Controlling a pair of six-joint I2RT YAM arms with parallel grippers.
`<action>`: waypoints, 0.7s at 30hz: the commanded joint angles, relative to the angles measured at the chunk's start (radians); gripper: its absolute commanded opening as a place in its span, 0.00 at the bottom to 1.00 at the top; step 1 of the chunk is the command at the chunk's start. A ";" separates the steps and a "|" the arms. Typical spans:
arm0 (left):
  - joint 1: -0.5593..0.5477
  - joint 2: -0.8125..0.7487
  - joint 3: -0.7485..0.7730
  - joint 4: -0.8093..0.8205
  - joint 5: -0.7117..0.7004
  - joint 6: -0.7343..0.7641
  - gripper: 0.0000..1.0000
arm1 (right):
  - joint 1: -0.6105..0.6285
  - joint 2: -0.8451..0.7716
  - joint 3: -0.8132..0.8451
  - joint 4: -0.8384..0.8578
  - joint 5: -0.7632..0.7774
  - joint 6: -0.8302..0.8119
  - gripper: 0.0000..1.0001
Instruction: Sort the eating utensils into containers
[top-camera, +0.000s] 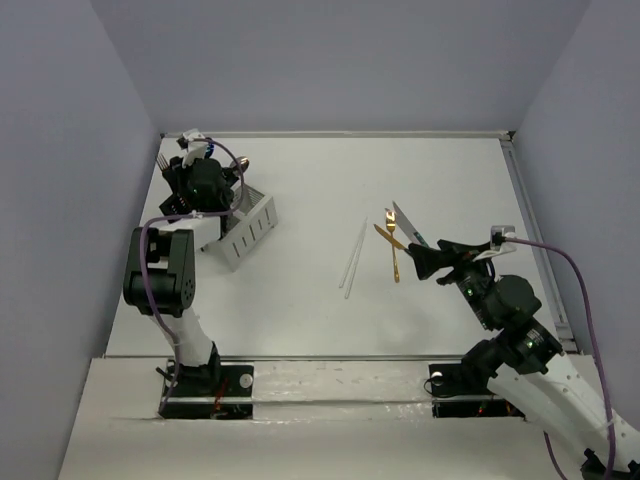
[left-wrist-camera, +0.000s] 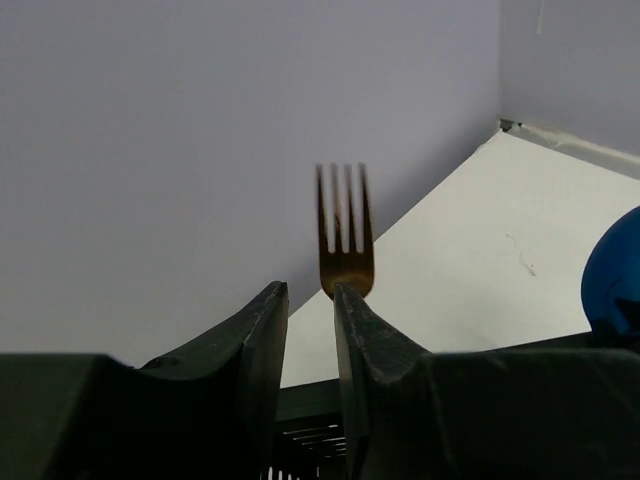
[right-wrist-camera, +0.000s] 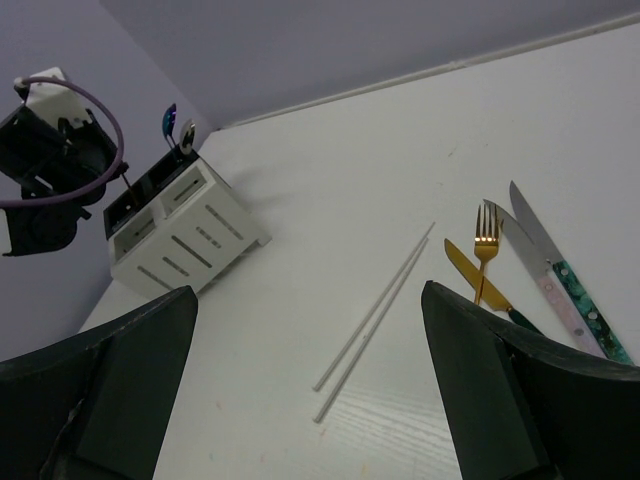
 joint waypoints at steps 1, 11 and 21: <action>0.004 -0.108 -0.013 0.029 -0.011 -0.054 0.31 | -0.002 -0.004 0.000 0.050 0.001 -0.011 1.00; -0.108 -0.309 0.039 -0.170 0.041 -0.195 0.35 | -0.002 0.021 0.001 0.052 -0.001 -0.008 1.00; -0.482 -0.414 0.224 -0.885 0.478 -0.864 0.35 | -0.002 0.016 0.071 -0.068 0.088 -0.009 1.00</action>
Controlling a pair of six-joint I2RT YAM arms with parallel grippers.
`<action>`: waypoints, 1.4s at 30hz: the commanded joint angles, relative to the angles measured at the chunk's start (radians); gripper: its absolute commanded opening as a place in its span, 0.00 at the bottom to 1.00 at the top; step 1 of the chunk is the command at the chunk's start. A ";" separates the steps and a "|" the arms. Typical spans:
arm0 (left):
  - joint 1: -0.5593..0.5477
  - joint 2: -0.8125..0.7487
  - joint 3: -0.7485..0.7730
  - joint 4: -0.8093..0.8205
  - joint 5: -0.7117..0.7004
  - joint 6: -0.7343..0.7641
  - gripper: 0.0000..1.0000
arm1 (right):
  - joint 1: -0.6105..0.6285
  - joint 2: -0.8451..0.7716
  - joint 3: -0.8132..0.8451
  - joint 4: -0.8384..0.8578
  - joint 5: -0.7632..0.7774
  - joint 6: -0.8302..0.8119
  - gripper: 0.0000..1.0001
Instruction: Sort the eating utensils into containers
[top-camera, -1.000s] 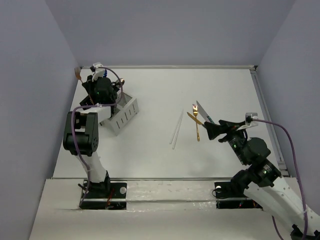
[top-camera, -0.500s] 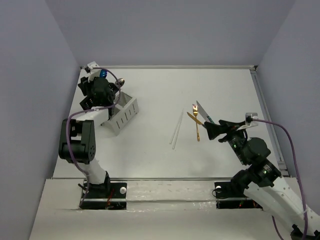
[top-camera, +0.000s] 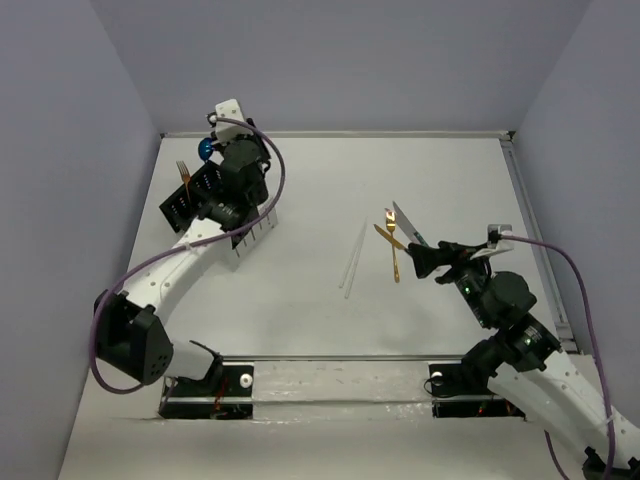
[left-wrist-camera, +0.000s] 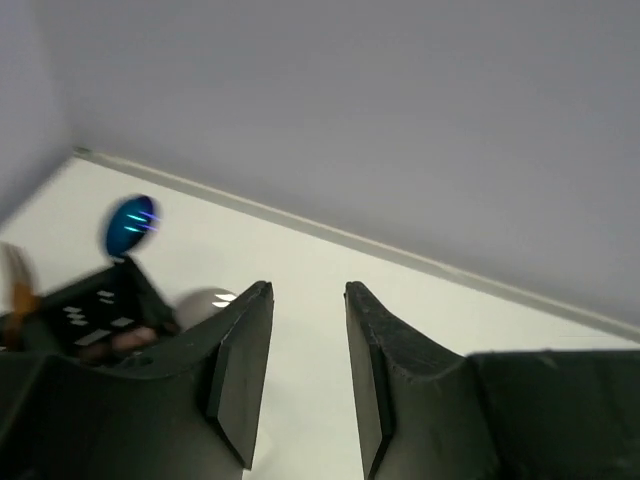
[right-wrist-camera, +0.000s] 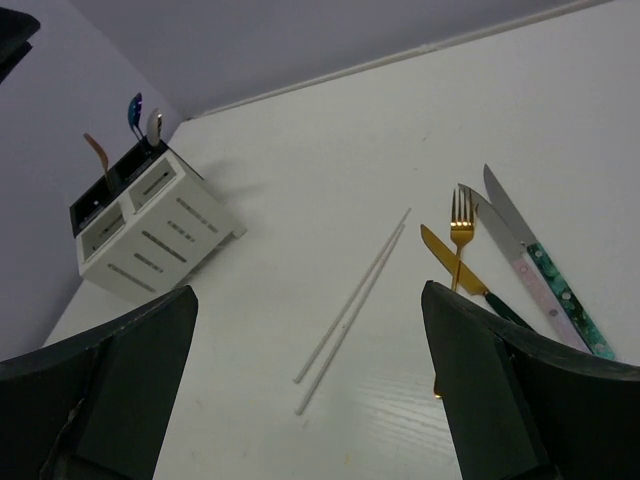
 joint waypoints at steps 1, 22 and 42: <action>-0.151 -0.008 0.014 -0.309 0.292 -0.396 0.36 | -0.002 -0.020 0.085 -0.069 0.070 -0.009 1.00; -0.553 0.767 0.477 -0.429 0.397 -0.610 0.26 | -0.002 -0.094 0.234 -0.204 0.084 0.011 1.00; -0.564 0.901 0.550 -0.541 0.278 -0.552 0.22 | -0.002 -0.097 0.205 -0.186 0.047 0.014 1.00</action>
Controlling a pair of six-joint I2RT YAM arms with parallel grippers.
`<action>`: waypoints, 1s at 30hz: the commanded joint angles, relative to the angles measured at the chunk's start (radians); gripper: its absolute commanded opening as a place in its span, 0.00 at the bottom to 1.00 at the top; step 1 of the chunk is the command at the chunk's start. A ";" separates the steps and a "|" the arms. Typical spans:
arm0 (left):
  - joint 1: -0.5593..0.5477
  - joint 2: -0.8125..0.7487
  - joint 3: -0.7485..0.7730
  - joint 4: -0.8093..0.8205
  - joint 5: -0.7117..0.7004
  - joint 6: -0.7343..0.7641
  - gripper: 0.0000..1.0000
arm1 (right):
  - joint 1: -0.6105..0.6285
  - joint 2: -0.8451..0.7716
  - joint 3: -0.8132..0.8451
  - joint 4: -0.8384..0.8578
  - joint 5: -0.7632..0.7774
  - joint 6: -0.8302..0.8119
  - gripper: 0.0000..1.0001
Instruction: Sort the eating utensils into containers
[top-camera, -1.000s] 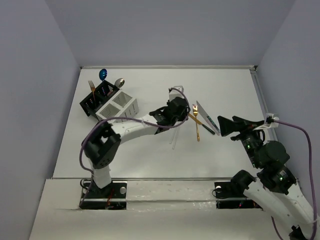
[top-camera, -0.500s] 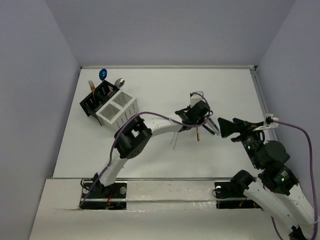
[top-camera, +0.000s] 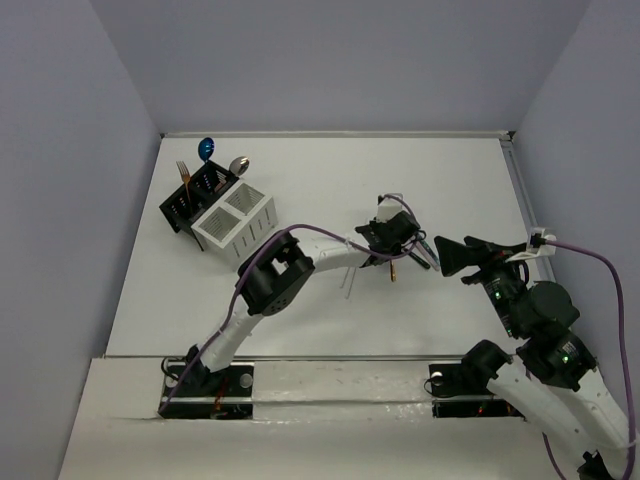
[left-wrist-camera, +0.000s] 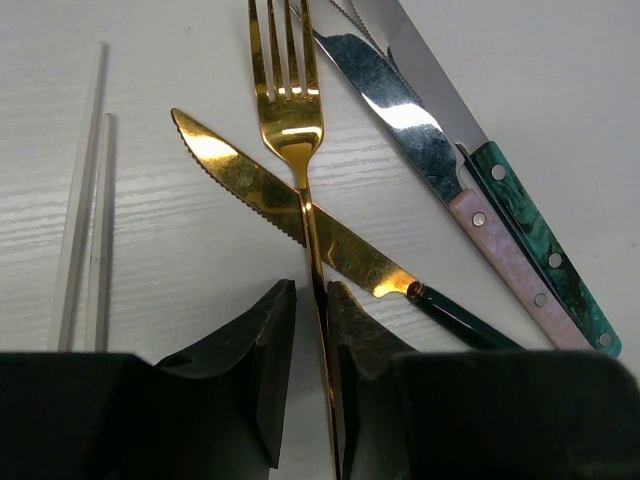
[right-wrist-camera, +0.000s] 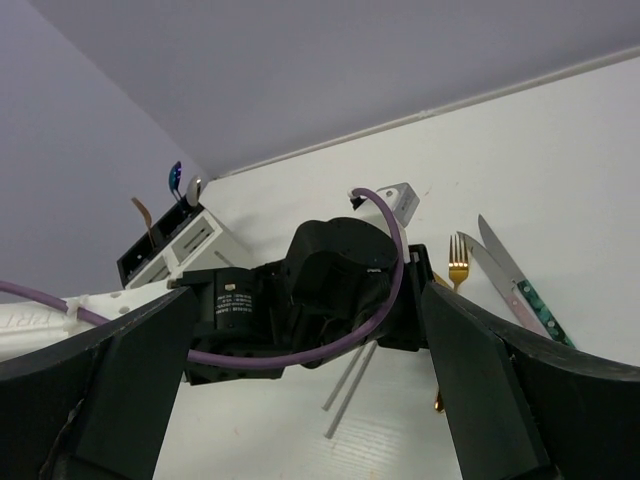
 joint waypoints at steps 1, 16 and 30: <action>-0.006 0.017 0.041 -0.035 -0.044 0.018 0.22 | -0.002 -0.007 0.004 0.019 -0.012 0.005 1.00; -0.006 -0.122 -0.173 0.003 -0.159 0.044 0.00 | -0.002 0.001 -0.013 0.030 -0.014 0.008 1.00; -0.006 -0.104 -0.174 -0.025 -0.189 0.104 0.26 | -0.002 0.016 -0.024 0.039 -0.026 0.009 1.00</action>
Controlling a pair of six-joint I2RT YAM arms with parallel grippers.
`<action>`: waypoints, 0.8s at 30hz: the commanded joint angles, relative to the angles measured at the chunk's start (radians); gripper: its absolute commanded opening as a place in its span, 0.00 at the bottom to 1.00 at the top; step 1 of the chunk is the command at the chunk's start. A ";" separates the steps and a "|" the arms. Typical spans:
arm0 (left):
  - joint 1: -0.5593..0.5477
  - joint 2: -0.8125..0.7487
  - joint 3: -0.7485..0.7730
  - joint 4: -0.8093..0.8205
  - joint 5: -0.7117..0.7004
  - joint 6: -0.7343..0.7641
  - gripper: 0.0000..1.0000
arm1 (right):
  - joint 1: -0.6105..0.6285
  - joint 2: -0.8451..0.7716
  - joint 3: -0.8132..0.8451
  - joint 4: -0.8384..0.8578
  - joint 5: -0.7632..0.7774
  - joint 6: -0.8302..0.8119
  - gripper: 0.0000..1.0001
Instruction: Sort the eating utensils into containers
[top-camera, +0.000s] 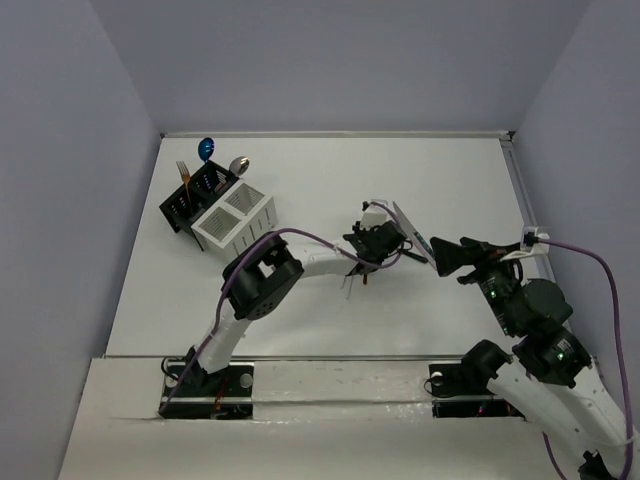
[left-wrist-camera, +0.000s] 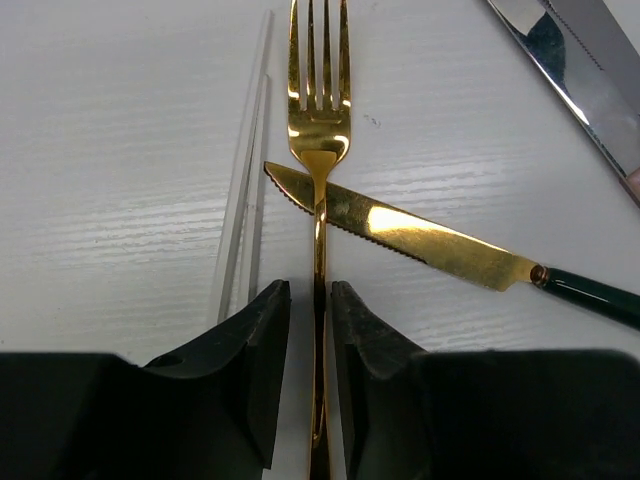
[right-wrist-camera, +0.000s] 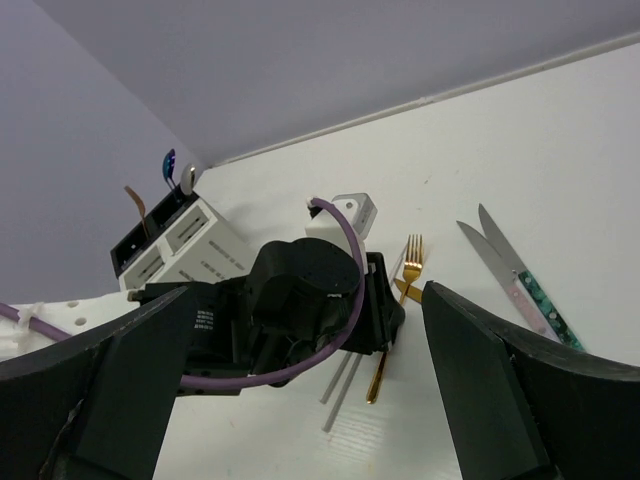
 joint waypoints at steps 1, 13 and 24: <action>-0.005 0.036 0.068 -0.062 -0.018 0.047 0.25 | -0.002 0.004 -0.001 0.028 -0.010 0.001 1.00; 0.014 0.104 0.114 -0.088 -0.029 0.095 0.00 | -0.002 0.006 0.005 0.032 -0.004 -0.010 1.00; 0.014 -0.198 0.011 0.045 -0.018 0.147 0.00 | -0.002 0.049 0.005 0.071 -0.019 -0.012 1.00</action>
